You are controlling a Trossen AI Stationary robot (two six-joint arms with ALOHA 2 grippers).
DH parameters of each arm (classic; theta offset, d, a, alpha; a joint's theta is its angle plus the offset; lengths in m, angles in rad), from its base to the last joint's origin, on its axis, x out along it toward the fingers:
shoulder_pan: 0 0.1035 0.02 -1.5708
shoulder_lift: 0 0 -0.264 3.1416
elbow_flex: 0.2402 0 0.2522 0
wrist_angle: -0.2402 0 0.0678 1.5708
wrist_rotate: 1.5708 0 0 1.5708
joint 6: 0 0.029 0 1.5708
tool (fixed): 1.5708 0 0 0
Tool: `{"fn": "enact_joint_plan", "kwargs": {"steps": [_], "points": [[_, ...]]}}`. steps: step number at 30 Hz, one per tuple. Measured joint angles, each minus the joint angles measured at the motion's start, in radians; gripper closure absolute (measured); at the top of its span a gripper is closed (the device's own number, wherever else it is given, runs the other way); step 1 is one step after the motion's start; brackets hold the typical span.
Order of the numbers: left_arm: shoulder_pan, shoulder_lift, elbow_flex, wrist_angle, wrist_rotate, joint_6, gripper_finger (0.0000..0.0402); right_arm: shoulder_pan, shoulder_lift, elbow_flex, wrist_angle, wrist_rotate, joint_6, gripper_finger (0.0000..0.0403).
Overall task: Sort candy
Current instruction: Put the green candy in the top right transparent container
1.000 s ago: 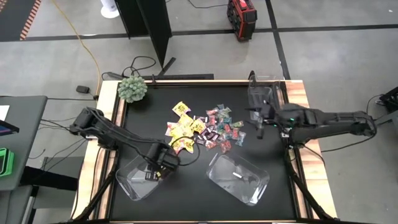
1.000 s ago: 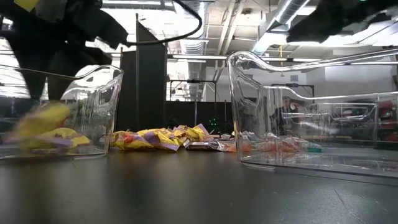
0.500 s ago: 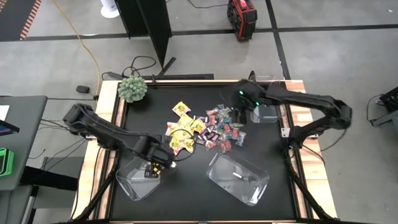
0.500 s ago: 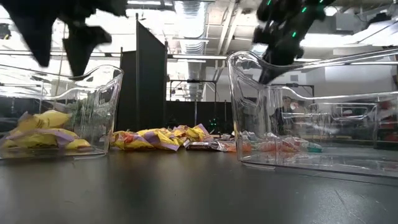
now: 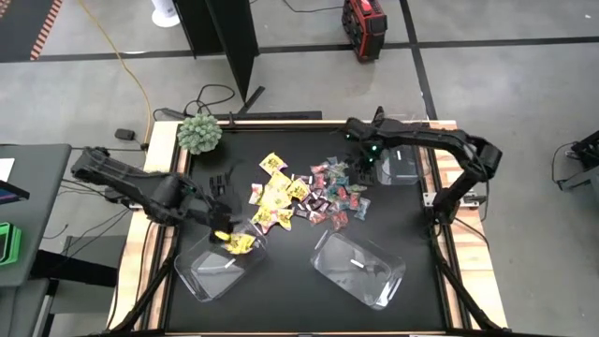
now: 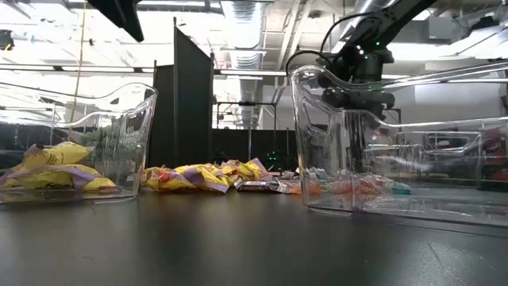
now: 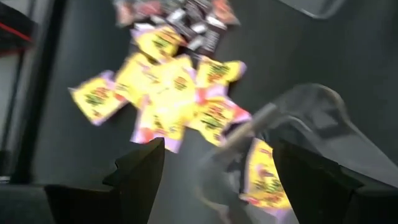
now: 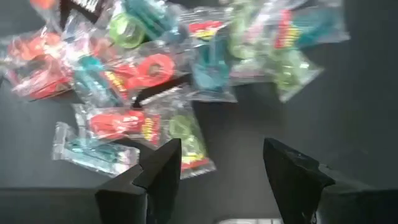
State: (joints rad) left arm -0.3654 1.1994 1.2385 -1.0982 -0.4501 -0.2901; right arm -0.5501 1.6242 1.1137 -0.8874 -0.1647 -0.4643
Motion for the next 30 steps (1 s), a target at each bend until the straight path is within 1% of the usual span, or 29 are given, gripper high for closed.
{"fn": "enact_joint_plan", "kwargs": {"steps": [2,7,11,18,23,25,28,30], "points": [[0.038,-0.023,0.0,0.006,-0.024,0.034,0.0107,0.02,0.014,-0.001,0.002,-0.003,0.0,0.0176],[0.157,-0.047,0.0,0.05,-0.031,0.125,0.0107,0.058,0.042,-0.01,0.007,-0.004,0.009,0.0187],[0.245,-0.053,0.0,0.071,-0.017,0.213,0.0107,0.064,0.05,-0.062,0.047,-0.005,0.02,0.0187],[0.381,-0.053,0.0,0.093,-0.003,0.293,0.0107,0.064,0.044,-0.136,0.129,0.007,0.057,0.0188],[0.438,-0.053,0.0,0.147,0.002,0.33,0.0107,0.064,0.052,-0.161,0.192,0.046,0.067,0.019],[0.455,-0.053,0.0,0.157,0.019,0.343,0.0107,0.064,0.052,-0.172,0.217,0.069,0.073,0.0195],[0.475,-0.053,0.0,0.171,0.034,0.35,0.0107,0.064,0.052,-0.188,0.247,0.087,0.074,0.0215],[0.486,-0.053,0.0,0.178,0.034,0.353,0.0107,0.064,0.052,-0.194,0.257,0.093,0.074,0.0236]]}}
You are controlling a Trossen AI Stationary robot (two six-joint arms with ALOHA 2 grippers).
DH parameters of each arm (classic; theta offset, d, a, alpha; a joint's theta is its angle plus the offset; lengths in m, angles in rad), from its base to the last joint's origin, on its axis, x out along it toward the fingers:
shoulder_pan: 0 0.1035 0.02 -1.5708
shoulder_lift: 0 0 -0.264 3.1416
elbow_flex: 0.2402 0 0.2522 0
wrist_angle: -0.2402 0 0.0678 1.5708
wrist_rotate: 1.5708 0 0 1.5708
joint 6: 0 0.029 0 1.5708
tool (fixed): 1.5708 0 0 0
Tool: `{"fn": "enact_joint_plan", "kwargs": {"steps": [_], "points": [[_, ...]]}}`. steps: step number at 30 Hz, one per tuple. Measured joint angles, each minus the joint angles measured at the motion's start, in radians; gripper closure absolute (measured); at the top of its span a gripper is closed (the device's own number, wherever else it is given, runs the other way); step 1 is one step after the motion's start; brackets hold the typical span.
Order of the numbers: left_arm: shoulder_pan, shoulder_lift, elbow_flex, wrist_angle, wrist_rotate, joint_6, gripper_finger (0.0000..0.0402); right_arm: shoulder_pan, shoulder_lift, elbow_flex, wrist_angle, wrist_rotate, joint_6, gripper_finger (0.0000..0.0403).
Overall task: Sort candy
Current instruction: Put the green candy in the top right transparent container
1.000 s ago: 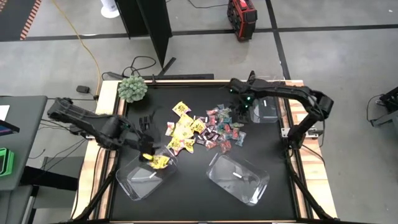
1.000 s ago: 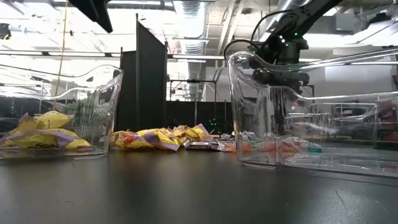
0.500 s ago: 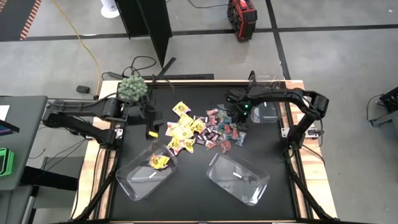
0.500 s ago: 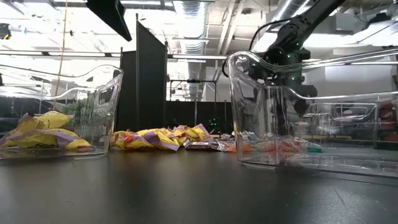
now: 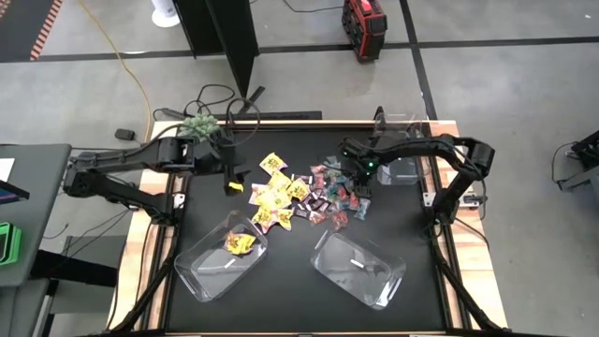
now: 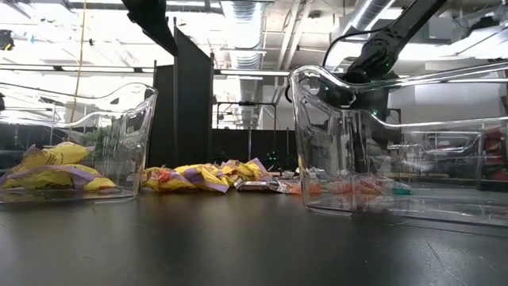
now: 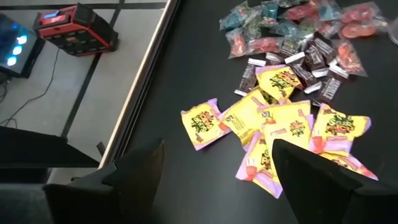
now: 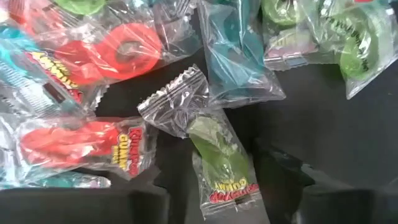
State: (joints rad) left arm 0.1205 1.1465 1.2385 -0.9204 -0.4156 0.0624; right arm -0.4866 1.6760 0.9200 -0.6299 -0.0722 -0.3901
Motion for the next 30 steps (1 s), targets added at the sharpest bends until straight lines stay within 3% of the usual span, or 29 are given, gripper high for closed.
{"fn": "enact_joint_plan", "kwargs": {"steps": [9,13,20,26,30], "points": [[0.042,0.0,0.0,0.0,0.001,0.028,0.0107,0.005,-0.027,-0.01,-0.009,0.003,-0.007,0.0357],[0.055,0.0,0.0,-0.001,0.001,0.028,0.0107,0.025,-0.08,-0.01,-0.041,0.002,-0.011,0.0391],[0.061,0.0,0.0,-0.001,0.001,0.028,0.0107,0.064,-0.248,0.003,-0.113,0.022,0.011,0.0389],[0.061,0.0,0.0,0.001,0.045,-0.003,0.0107,0.057,-0.439,0.078,-0.244,0.223,0.038,0.0387],[0.061,0.0,0.0,-0.014,0.048,-0.023,0.0107,-0.018,-0.553,0.111,-0.327,0.356,0.117,0.0387]]}}
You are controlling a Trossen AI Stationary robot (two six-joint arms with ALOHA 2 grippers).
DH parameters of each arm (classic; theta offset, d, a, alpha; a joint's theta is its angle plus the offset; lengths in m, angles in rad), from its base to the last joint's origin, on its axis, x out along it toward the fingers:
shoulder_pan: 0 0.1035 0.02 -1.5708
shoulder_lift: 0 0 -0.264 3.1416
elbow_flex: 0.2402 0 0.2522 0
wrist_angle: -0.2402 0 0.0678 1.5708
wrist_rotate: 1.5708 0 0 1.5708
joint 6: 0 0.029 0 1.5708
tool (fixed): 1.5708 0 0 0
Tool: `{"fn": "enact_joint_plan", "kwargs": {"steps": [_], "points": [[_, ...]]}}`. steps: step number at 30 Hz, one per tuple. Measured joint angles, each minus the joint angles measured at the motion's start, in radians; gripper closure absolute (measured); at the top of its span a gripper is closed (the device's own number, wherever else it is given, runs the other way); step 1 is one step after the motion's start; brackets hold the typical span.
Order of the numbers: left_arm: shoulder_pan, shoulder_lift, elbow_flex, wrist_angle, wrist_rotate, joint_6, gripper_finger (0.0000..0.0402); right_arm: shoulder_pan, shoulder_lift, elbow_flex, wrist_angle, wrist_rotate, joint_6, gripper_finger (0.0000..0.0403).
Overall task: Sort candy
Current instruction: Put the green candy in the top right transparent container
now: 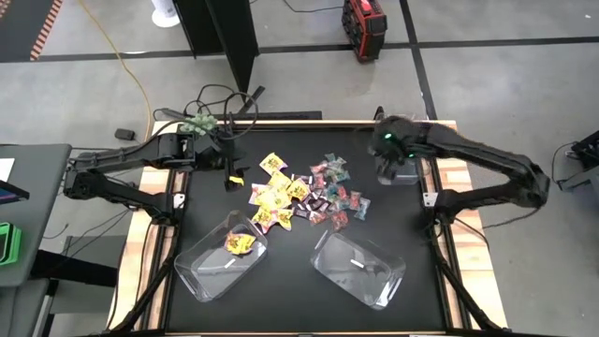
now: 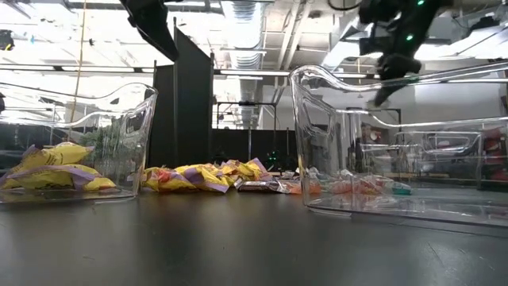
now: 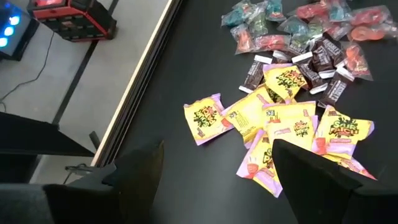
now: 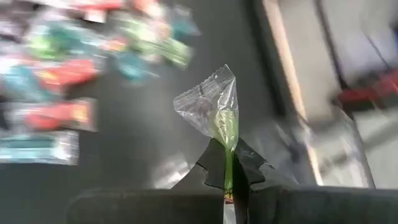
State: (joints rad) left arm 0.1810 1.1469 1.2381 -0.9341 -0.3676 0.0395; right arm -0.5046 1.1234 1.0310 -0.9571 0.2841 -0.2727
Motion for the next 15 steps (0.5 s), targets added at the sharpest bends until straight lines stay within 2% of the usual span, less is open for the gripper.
{"fn": "enact_joint_plan", "kwargs": {"steps": [4,9,12,15], "points": [[0.0,0.0,0.0,0.006,0.0,-0.003,0.0107,-0.144,-0.056,-0.004,-0.089,0.028,0.098,0.0386],[0.0,0.0,0.0,0.018,-0.001,0.002,0.0107,-0.298,-0.06,-0.058,-0.151,0.03,0.116,0.0371],[0.0,0.0,0.0,0.01,-0.002,0.005,0.0107,-0.346,-0.053,-0.089,-0.118,0.03,0.12,0.0342],[0.0,0.0,0.0,-0.001,-0.003,0.016,0.0107,-0.346,-0.05,-0.096,-0.106,0.035,0.132,0.0295]]}}
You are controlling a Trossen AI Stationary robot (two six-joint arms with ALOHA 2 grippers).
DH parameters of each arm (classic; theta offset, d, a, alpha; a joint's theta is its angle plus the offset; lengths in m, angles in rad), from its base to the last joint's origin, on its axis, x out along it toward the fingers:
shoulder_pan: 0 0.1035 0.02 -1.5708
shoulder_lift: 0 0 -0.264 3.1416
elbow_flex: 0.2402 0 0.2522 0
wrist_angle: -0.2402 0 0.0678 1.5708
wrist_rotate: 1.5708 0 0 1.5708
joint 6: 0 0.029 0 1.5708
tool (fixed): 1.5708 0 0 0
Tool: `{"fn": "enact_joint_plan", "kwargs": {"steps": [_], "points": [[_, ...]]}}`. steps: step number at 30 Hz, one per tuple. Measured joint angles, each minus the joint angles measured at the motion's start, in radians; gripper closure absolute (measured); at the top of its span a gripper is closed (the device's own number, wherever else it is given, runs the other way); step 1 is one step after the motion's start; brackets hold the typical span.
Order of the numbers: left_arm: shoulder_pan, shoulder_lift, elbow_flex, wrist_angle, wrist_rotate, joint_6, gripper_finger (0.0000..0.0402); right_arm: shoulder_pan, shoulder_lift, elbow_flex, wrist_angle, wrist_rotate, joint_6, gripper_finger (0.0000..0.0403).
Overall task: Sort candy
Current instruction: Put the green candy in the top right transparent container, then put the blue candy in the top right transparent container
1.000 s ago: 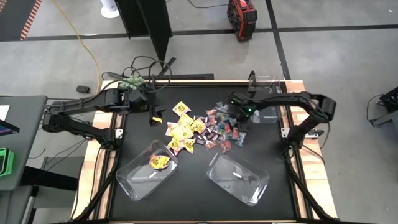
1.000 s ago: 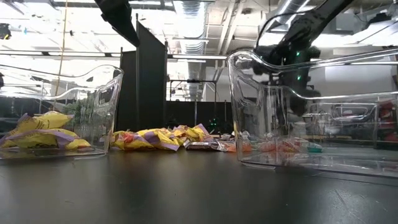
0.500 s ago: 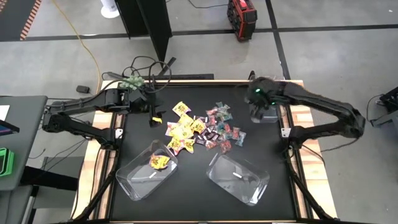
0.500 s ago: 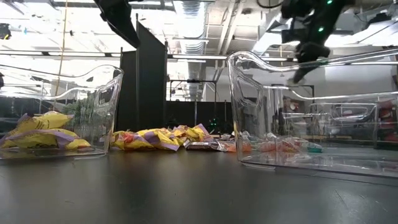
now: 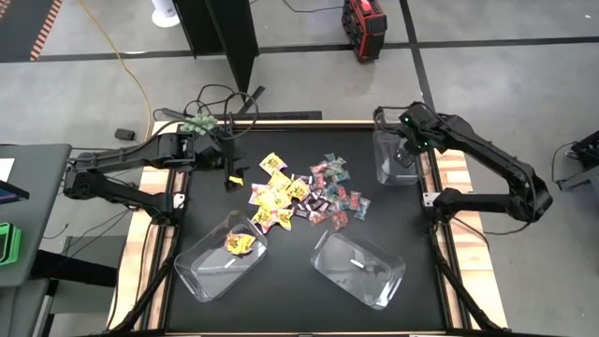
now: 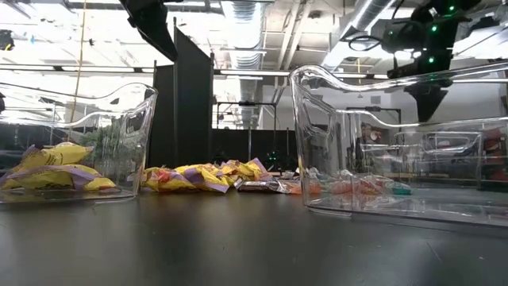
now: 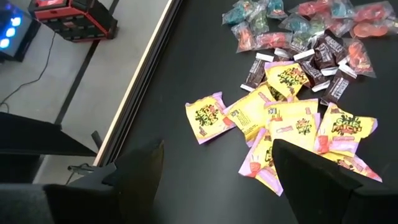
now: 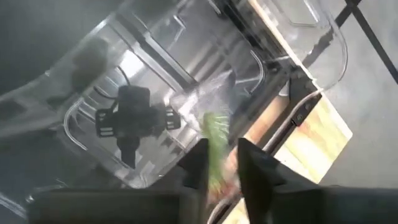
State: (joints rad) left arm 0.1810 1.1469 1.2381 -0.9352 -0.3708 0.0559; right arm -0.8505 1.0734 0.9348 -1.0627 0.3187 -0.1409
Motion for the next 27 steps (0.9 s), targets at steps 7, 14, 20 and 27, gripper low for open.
{"fn": "enact_joint_plan", "kwargs": {"steps": [7,14,20,27], "points": [[0.0,0.0,0.0,-0.001,-0.001,0.0,0.0107,0.026,0.01,0.001,0.02,-0.005,0.013,0.0176],[0.0,0.0,0.0,-0.001,-0.001,0.007,0.0107,0.271,0.0,0.0,0.165,-0.144,-0.004,0.0165],[0.0,0.0,0.0,0.002,-0.001,0.016,0.0107,0.547,0.053,0.001,0.228,-0.16,-0.027,0.0186],[0.0,0.0,0.0,-0.023,-0.002,0.008,0.0107,0.704,0.178,-0.019,0.172,-0.25,0.113,0.0199]]}}
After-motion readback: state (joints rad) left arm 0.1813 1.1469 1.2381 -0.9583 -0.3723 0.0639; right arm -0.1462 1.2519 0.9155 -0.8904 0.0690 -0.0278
